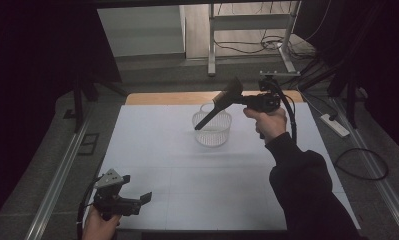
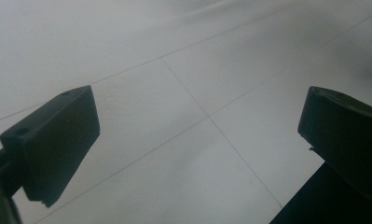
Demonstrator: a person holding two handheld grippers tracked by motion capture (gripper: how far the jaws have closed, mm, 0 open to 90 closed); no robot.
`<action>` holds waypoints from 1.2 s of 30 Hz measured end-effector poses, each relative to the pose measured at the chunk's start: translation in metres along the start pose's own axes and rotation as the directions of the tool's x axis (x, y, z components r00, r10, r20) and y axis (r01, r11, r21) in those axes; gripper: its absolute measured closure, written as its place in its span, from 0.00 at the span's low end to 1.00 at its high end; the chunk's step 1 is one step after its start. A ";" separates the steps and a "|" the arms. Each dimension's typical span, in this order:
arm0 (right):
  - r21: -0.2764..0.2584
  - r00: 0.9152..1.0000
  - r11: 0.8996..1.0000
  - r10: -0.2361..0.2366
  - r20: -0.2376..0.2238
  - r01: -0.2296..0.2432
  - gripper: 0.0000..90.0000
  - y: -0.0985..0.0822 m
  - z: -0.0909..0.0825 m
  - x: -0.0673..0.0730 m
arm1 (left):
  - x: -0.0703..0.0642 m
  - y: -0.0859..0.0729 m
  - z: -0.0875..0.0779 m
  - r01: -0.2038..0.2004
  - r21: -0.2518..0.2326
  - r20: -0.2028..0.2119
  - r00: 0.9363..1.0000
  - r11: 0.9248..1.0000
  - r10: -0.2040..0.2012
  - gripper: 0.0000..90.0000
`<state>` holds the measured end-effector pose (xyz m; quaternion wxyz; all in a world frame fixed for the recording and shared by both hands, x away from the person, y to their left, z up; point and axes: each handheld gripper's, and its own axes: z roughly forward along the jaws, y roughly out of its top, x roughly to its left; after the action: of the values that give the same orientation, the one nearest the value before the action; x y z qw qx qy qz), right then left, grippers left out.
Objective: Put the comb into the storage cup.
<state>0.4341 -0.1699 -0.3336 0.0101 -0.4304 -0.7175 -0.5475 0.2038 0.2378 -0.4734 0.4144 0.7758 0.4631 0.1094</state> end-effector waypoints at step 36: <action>-0.008 0.993 1.000 -0.026 0.117 0.027 0.93 0.007 0.018 -0.020 | 0.002 0.000 0.001 0.014 0.004 0.005 1.000 1.000 -0.014 0.00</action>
<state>0.4596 -0.1674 -0.3456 -0.0412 -0.4523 -0.7200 -0.5248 0.2050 0.2388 -0.4740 0.4149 0.7735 0.4677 0.1036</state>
